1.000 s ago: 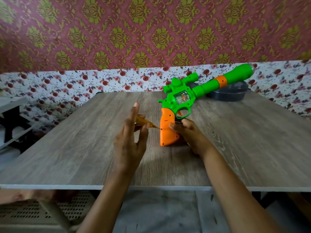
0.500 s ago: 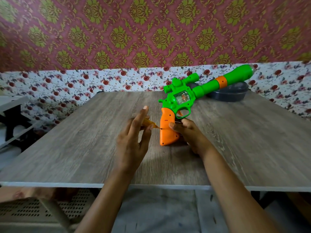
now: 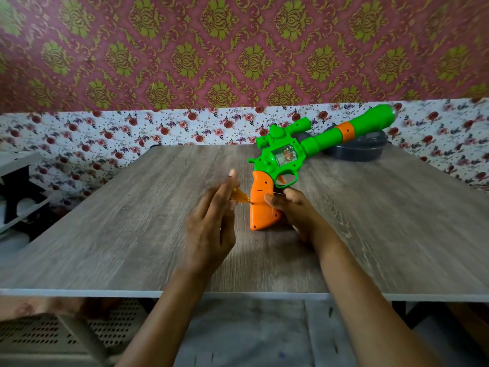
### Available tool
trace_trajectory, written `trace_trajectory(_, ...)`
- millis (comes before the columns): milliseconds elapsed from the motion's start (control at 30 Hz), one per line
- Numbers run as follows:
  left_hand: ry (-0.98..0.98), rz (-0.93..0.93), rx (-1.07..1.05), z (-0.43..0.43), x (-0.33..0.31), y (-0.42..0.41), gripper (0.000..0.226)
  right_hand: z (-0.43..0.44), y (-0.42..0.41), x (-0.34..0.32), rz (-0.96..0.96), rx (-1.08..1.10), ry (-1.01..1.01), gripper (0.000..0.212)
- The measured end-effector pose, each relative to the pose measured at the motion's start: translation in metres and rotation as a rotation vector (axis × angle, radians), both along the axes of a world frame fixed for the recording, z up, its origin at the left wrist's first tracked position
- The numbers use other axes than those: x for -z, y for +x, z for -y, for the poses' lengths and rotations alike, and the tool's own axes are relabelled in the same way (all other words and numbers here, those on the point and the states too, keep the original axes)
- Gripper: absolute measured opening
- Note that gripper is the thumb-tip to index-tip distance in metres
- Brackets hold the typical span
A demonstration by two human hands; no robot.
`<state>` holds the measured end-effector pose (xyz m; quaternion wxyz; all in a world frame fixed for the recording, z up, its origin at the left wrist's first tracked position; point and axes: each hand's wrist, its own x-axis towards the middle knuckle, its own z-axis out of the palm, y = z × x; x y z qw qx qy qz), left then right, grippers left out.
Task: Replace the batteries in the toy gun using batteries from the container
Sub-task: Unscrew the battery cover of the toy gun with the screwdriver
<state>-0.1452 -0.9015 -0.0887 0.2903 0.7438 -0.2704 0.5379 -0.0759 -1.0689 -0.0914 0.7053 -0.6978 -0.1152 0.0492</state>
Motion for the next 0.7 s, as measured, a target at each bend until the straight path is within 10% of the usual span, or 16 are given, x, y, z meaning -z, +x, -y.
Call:
trace_trajectory(533, -0.407, 0.034, 0.028, 0.007, -0.017, 0.017, 0.020, 0.000, -0.001, 0.000, 0.014, -0.012, 0.042, 0.047)
trace_trajectory(700, -0.268, 0.091, 0.066, 0.008, -0.014, 0.013, 0.017, -0.001, -0.001, 0.000, 0.015, 0.005, 0.029, 0.053)
